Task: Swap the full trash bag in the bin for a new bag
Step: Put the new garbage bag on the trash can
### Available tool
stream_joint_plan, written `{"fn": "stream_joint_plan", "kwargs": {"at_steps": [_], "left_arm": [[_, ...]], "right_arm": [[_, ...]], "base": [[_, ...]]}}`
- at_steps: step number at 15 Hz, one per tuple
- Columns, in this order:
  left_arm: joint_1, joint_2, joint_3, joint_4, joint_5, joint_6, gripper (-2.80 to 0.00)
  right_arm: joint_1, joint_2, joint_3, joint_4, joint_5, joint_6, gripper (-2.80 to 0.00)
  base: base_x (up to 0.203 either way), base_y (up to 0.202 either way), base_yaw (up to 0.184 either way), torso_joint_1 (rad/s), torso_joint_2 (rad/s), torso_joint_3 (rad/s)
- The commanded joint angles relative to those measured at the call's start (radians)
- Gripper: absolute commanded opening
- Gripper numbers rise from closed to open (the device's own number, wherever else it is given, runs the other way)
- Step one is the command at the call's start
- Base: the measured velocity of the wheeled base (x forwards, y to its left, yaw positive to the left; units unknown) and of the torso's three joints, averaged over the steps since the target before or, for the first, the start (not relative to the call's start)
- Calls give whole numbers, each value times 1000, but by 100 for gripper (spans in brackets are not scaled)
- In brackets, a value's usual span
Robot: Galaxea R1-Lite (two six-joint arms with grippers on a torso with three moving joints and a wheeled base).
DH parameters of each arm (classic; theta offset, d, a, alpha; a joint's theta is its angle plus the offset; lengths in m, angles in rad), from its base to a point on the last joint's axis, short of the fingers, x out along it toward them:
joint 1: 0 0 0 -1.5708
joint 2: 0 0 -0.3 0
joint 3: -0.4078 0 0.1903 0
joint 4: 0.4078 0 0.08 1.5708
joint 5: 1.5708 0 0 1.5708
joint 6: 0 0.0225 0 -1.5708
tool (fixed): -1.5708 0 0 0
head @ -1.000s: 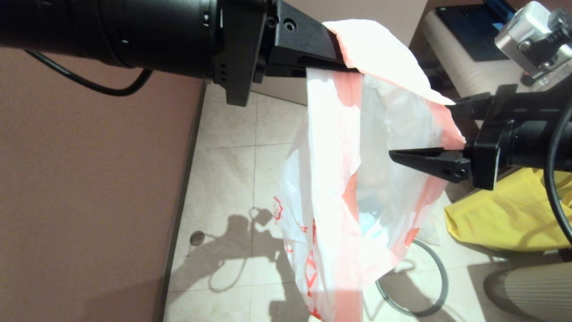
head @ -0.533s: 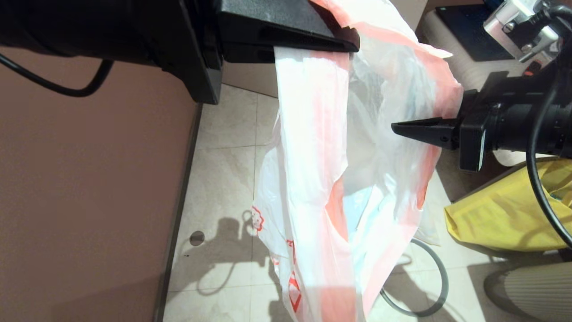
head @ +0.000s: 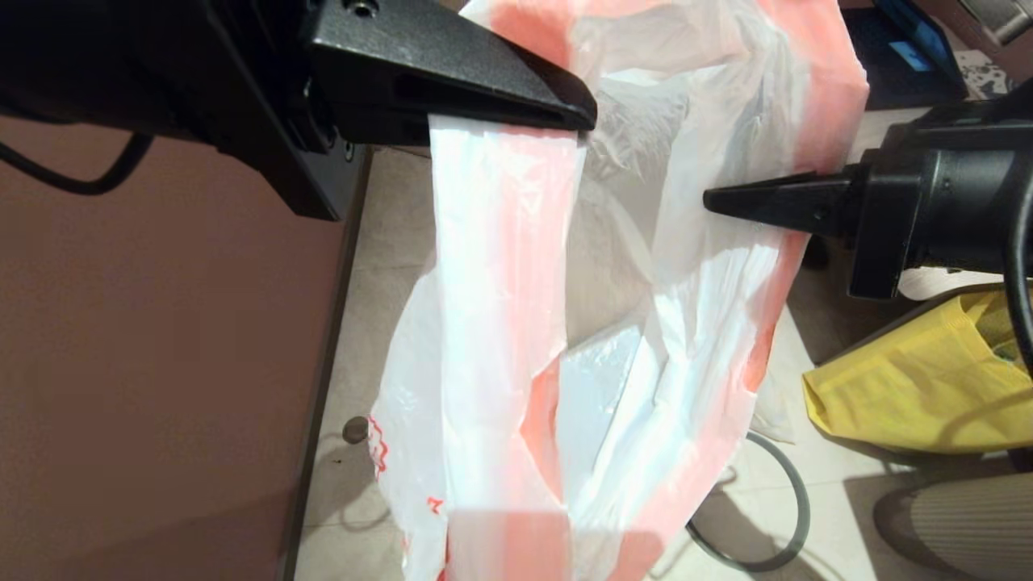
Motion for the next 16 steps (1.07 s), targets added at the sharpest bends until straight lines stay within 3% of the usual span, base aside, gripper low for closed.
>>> {"fn": "stream_joint_plan", "kwargs": {"at_steps": [1,2,3,6,9,11,13,15,16], "left_arm": [[17,0,13,2,-6,2,-280],[17,0,15,2,-5,5,-280],[17,-3,19,-3,-3,8,0],[18,-25,21,-3,0,10,0],[67,-111,76,7,9,16,0],[150,-143,148,-5,80,69,0],[219,-137,209,-94,138,82,0],[260,-132,311,-269,153,82,0],[272,-131,349,-349,174,81,0]], "right_arm": [[15,-35,-1,57,3,45,-280],[16,-47,2,88,2,49,-280],[16,-54,7,103,2,51,-280],[17,-72,4,152,2,107,-280],[20,-140,-1,222,2,287,-280],[21,-158,-34,298,2,449,-280],[21,-165,-110,387,2,578,-280],[19,-148,-201,423,16,750,-280],[19,-140,-225,431,44,773,-280]], "base": [[0,0,0,0,0,0],[0,0,0,0,0,0],[0,0,0,0,0,0],[0,0,0,0,0,0],[0,0,0,0,0,0],[0,0,0,0,0,0],[0,0,0,0,0,0],[0,0,0,0,0,0],[0,0,0,0,0,0]]}}
